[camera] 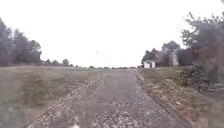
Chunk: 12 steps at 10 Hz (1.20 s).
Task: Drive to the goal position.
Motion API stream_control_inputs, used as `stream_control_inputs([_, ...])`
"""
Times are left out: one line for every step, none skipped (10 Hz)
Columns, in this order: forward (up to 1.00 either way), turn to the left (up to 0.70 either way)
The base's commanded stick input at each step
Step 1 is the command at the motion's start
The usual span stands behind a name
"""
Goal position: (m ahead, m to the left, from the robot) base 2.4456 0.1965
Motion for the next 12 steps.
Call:
stream_control_inputs([0.45, 0.00])
stream_control_inputs([0.45, 0.00])
stream_control_inputs([0.45, 0.00])
stream_control_inputs([0.45, 0.00])
stream_control_inputs([0.45, 0.00])
stream_control_inputs([0.45, 0.00])
stream_control_inputs([0.45, 0.00])
stream_control_inputs([0.45, 0.00])
stream_control_inputs([0.45, 0.00])
stream_control_inputs([0.45, 0.00])
stream_control_inputs([0.45, 0.00])
stream_control_inputs([0.45, 0.00])
